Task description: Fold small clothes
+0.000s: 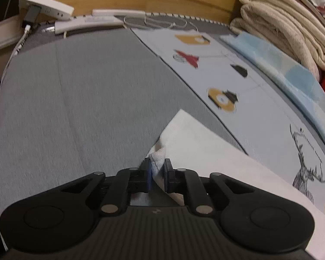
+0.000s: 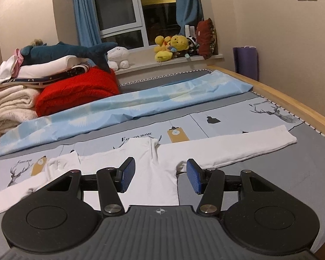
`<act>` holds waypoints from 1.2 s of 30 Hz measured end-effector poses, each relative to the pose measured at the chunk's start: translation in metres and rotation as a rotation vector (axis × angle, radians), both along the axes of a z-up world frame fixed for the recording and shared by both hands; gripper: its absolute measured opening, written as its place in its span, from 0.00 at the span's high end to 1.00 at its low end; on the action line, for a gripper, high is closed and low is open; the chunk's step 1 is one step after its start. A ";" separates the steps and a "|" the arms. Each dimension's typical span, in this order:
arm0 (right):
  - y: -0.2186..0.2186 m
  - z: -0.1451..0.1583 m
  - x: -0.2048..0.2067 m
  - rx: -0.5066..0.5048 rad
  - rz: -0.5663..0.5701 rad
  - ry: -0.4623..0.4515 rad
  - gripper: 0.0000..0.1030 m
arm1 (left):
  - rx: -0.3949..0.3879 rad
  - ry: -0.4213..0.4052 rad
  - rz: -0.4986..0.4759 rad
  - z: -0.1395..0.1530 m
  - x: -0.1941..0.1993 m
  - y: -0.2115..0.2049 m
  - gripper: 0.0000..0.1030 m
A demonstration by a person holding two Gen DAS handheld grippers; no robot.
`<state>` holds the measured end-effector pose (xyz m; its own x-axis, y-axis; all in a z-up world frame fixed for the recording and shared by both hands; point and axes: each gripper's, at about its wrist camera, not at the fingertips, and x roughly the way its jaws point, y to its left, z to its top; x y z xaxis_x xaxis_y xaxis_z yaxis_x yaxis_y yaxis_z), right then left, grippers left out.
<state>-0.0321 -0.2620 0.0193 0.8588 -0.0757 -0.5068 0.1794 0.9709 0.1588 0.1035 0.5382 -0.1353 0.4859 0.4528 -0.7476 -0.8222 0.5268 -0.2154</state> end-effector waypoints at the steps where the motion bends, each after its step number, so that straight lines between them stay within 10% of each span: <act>1: 0.001 0.000 0.000 -0.004 0.001 0.002 0.47 | 0.020 -0.019 0.019 0.005 -0.003 0.003 0.90; 5: 0.000 0.000 0.000 -0.007 0.001 0.006 0.47 | 0.016 -0.123 0.027 0.016 -0.007 0.019 0.84; 16: -0.003 -0.003 0.002 0.009 0.000 0.006 0.47 | -0.336 -0.193 0.164 -0.009 -0.042 0.053 0.75; 31: -0.008 -0.016 0.030 -0.016 -0.015 0.143 0.48 | -0.031 -0.095 0.003 0.025 -0.008 0.013 0.90; 36: 0.012 -0.018 0.067 -0.128 0.061 0.160 0.77 | -0.008 -0.075 -0.021 0.038 0.007 -0.003 0.90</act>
<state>0.0352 -0.2496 0.0016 0.7731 -0.0982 -0.6267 0.1324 0.9912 0.0080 0.1104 0.5348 -0.0969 0.5496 0.4360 -0.7127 -0.7927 0.5415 -0.2800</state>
